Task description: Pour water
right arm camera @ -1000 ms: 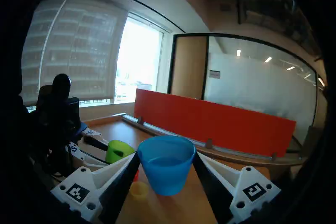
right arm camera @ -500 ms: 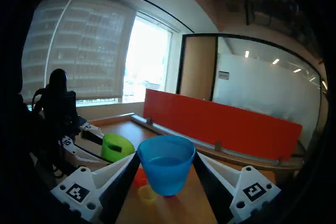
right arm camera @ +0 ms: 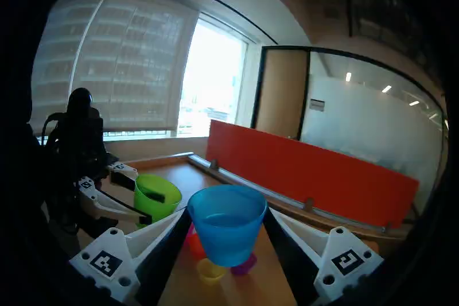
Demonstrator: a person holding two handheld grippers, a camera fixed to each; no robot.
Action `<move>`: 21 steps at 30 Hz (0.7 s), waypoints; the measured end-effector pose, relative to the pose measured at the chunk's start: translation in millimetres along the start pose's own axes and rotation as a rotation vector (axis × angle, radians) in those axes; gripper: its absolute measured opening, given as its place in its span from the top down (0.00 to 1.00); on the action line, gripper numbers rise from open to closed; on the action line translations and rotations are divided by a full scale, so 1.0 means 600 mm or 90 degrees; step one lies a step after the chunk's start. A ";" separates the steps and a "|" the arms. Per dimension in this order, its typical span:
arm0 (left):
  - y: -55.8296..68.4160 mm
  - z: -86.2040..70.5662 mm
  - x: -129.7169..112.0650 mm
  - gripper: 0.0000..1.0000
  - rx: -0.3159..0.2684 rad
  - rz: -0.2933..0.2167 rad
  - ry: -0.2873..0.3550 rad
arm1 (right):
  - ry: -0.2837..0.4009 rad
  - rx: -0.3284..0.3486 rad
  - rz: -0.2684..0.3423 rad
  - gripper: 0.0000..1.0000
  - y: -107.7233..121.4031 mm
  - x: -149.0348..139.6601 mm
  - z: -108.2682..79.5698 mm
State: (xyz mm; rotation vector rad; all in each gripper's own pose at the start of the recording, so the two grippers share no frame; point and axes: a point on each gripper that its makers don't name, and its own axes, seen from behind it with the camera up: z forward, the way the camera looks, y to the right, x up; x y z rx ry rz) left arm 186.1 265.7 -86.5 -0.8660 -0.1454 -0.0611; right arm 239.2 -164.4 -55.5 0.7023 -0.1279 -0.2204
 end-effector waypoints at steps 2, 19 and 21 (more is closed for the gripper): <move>0.000 -0.005 0.004 0.21 -0.002 0.000 0.006 | -0.003 0.004 -0.005 0.09 -0.005 0.001 0.005; 0.002 -0.028 -0.008 0.21 -0.013 0.030 -0.007 | -0.007 0.035 -0.049 0.09 -0.034 0.021 0.036; 0.003 -0.029 -0.007 0.21 -0.014 0.031 -0.006 | -0.010 0.039 -0.057 0.09 -0.038 0.021 0.039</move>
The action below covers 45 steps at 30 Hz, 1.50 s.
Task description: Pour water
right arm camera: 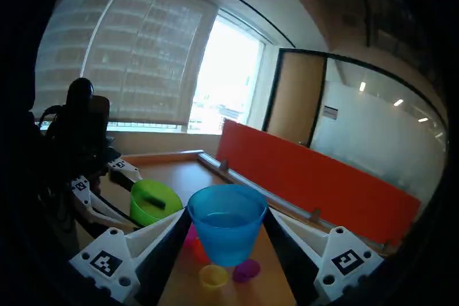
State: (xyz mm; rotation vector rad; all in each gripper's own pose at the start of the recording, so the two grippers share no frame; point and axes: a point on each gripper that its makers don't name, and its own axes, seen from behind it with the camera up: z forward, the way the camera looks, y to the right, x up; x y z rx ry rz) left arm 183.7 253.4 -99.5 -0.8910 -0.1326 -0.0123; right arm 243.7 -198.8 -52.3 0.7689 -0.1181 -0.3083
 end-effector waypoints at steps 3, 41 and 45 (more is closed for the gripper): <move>0.000 -0.001 0.001 0.21 -0.001 0.002 0.002 | -0.005 0.007 -0.012 0.09 -0.004 0.002 0.004; 0.000 -0.003 0.001 0.21 -0.002 0.008 0.002 | -0.035 0.073 -0.170 0.09 -0.032 0.020 0.039; -0.001 -0.002 0.002 0.21 -0.001 0.007 0.002 | -0.036 0.075 -0.187 0.09 -0.033 0.022 0.041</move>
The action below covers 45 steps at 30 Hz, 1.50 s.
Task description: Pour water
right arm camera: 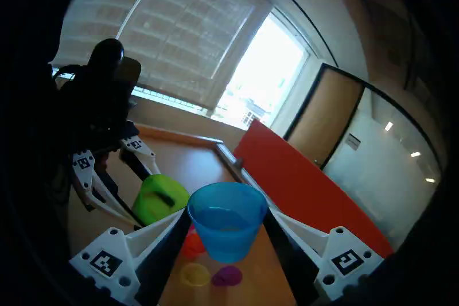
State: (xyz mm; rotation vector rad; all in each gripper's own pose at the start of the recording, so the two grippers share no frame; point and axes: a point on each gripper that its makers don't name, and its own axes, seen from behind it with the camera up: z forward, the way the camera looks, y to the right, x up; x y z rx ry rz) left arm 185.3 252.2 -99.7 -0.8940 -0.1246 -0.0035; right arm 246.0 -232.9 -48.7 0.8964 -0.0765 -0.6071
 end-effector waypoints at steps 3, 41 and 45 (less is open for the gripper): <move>0.000 0.000 0.002 0.21 0.000 -0.001 0.001 | -0.001 -0.002 -0.014 0.09 0.001 0.001 0.001; 0.002 0.006 0.012 0.21 -0.005 0.006 0.007 | -0.010 -0.010 -0.160 0.09 0.004 0.019 0.006; 0.002 0.007 0.012 0.21 -0.005 0.006 0.007 | -0.013 -0.007 -0.172 0.09 0.005 0.019 0.007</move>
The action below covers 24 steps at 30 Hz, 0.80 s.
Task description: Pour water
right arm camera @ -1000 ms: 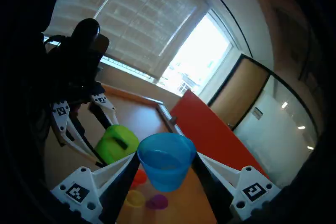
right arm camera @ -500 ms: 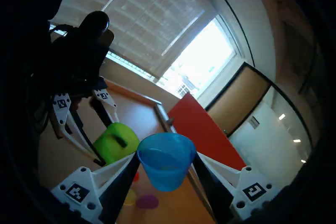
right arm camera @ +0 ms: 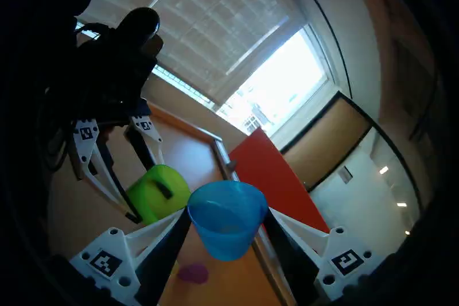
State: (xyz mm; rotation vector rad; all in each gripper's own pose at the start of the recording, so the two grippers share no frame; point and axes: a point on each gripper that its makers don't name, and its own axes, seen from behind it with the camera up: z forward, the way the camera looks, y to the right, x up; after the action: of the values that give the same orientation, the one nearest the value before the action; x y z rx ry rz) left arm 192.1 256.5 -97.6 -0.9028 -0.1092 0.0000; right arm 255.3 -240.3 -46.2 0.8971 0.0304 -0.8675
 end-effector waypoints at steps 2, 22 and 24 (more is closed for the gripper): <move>0.000 0.000 0.000 0.21 0.000 0.000 0.000 | -0.001 0.003 -0.005 0.09 0.000 0.000 0.000; -0.006 0.006 -0.002 0.21 0.000 -0.001 -0.002 | -0.007 0.016 -0.047 0.09 0.000 0.002 0.003; -0.006 0.007 -0.003 0.21 0.000 -0.001 -0.003 | -0.007 0.015 -0.050 0.09 0.001 0.002 0.003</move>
State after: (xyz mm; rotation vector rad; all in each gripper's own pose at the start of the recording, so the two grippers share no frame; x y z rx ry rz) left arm 190.0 257.4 -92.4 -0.9024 -0.1139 0.0006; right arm 255.8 -242.2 -45.1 0.9177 0.0456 -0.9481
